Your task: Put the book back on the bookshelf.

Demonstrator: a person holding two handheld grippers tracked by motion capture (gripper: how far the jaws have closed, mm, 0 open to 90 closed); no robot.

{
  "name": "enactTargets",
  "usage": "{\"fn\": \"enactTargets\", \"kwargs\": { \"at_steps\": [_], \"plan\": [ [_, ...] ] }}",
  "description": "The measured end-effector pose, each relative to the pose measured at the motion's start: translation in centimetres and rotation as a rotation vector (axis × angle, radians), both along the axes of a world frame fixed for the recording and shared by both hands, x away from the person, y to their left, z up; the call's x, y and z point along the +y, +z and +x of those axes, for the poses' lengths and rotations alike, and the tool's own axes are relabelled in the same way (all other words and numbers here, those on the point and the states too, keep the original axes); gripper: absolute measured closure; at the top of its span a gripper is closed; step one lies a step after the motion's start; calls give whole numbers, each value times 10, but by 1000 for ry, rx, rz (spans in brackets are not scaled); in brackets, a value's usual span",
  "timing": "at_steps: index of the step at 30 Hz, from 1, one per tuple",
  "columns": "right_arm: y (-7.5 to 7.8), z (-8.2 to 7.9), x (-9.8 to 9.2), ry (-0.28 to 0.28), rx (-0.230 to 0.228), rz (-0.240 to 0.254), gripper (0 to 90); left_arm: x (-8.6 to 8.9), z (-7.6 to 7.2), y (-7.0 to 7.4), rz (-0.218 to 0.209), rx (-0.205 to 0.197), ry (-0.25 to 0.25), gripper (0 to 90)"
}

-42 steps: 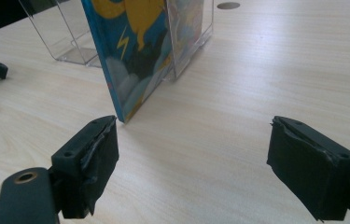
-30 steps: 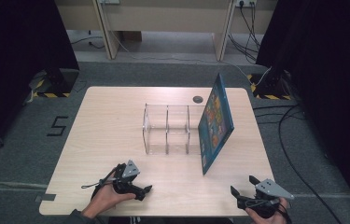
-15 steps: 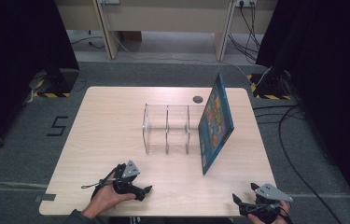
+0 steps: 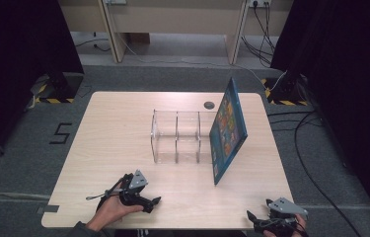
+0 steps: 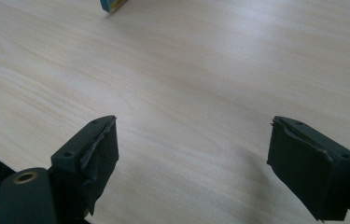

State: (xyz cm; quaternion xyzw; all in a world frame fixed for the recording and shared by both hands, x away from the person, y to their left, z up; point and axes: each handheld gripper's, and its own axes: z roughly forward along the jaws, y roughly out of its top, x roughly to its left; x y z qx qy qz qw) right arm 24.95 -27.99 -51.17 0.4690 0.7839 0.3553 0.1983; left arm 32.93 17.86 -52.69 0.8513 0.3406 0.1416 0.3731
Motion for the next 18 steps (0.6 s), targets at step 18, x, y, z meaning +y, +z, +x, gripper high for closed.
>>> {"fn": "enactTargets", "kwargs": {
  "at_steps": [18],
  "plan": [
    [-8, -3, 1, 7, 19, -41, 149, 0, 0, 0, 0, 0, 0, 0]
  ]
}}
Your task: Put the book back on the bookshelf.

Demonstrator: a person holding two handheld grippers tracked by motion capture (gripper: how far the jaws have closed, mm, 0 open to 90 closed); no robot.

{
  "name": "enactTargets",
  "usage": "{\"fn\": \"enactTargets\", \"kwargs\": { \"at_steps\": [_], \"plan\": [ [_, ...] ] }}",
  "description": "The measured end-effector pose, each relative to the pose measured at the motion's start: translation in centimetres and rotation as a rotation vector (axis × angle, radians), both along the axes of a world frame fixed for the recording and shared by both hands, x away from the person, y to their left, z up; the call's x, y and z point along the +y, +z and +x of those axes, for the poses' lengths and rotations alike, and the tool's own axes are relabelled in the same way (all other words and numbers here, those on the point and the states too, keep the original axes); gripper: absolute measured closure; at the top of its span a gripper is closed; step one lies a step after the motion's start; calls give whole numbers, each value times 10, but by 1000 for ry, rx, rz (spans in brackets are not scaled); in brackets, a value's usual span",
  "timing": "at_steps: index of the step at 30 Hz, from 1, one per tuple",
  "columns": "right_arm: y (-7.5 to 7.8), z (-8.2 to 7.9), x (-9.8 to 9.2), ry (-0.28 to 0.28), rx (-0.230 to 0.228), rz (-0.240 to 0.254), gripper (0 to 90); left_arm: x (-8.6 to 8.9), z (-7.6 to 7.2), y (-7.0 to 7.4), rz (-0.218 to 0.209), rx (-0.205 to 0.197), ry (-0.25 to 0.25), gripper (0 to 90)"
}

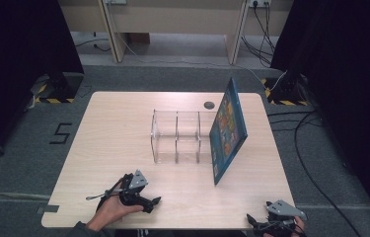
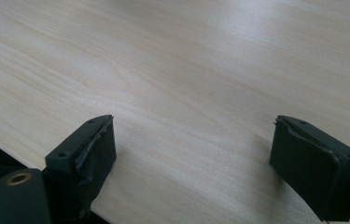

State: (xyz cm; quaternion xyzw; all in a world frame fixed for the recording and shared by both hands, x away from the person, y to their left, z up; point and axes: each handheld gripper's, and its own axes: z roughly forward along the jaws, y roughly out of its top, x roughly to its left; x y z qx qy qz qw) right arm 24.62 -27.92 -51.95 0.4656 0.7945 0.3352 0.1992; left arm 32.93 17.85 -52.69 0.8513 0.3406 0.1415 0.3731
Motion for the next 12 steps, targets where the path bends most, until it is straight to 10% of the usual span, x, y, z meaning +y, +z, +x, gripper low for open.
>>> {"fn": "enactTargets", "kwargs": {
  "at_steps": [12],
  "plan": [
    [-1, 1, 0, 17, -8, -2, 147, 0, 0, 0, -1, 0, -2, 0]
  ]
}}
